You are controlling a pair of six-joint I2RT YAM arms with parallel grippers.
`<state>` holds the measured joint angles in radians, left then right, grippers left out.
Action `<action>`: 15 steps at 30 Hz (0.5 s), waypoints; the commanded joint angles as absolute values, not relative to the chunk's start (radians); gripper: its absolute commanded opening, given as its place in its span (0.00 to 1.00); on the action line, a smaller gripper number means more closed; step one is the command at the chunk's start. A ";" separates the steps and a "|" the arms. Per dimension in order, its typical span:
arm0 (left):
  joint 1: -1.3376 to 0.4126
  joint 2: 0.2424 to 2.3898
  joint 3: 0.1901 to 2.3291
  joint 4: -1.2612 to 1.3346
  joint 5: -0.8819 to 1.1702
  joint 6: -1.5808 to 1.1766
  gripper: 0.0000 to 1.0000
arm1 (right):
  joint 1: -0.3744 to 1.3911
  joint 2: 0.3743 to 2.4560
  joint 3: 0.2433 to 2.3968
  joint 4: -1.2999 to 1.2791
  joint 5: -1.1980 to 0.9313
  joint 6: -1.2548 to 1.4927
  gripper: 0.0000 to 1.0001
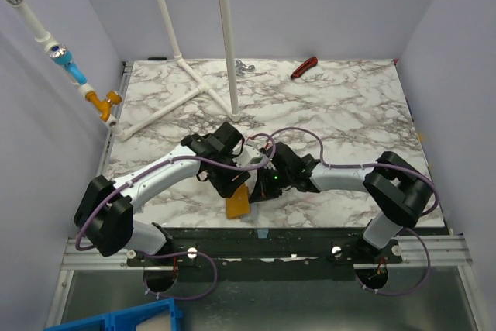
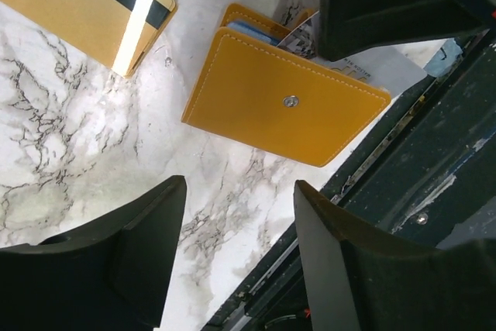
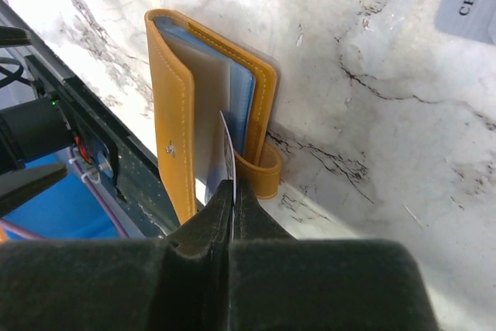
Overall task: Put the credit cards into the card holder
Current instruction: Open the card holder at the center of the board.
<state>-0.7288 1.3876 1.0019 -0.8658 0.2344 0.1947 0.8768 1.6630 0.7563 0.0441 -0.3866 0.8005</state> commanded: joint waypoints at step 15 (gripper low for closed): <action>-0.879 1.497 1.145 -0.737 0.310 0.193 0.83 | 0.885 1.304 0.506 -0.246 0.099 0.967 0.01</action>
